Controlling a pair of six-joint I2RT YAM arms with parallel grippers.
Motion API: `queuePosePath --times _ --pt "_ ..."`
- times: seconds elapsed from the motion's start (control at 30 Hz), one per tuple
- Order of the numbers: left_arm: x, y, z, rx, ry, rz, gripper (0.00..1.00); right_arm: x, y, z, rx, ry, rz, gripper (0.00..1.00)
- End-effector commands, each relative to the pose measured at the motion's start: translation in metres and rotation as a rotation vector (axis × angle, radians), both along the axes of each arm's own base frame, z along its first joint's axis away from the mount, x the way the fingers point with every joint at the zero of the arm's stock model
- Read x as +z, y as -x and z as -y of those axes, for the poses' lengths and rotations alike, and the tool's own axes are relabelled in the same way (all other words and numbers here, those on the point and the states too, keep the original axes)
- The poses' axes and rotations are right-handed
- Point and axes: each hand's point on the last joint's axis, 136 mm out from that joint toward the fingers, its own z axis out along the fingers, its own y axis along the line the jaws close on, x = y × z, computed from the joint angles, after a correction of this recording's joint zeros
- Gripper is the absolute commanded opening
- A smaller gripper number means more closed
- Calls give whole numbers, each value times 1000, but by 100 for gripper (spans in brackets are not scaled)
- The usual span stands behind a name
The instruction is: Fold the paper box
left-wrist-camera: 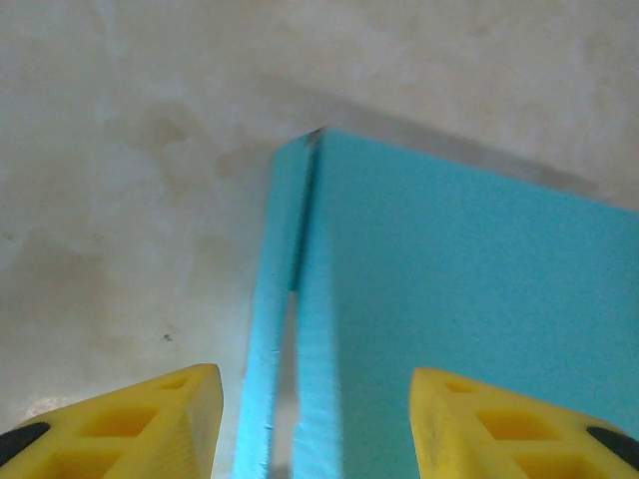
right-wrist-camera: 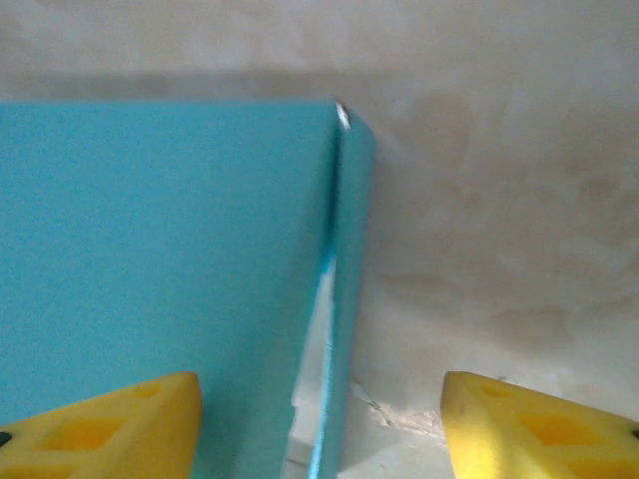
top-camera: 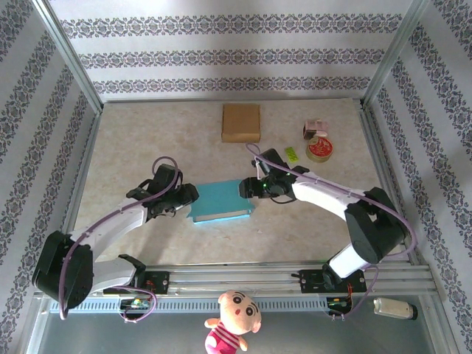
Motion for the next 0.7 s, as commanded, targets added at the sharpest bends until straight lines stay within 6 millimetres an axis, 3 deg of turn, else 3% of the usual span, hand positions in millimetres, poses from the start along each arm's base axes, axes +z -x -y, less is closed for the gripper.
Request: queuePosePath --times 0.0,0.1,0.2,0.3,0.5,0.57,0.67 --pt "-22 2 4 -1 50 -5 47 -29 9 0 5 20 -38 57" --pt "-47 13 8 -14 68 -56 35 -47 14 5 7 47 -59 52" --pt "-58 19 11 -40 60 -94 31 -48 15 7 11 55 -54 51" --pt "-41 11 11 -34 59 -45 31 -29 12 2 15 14 -35 53" --pt "17 -13 8 -27 44 107 52 24 -6 -6 -20 -95 45 58" --pt "25 -16 7 -26 37 118 54 29 -11 -6 -36 -117 47 56" --pt "28 -19 6 -17 37 128 55 20 -12 -2 -47 -105 34 48"
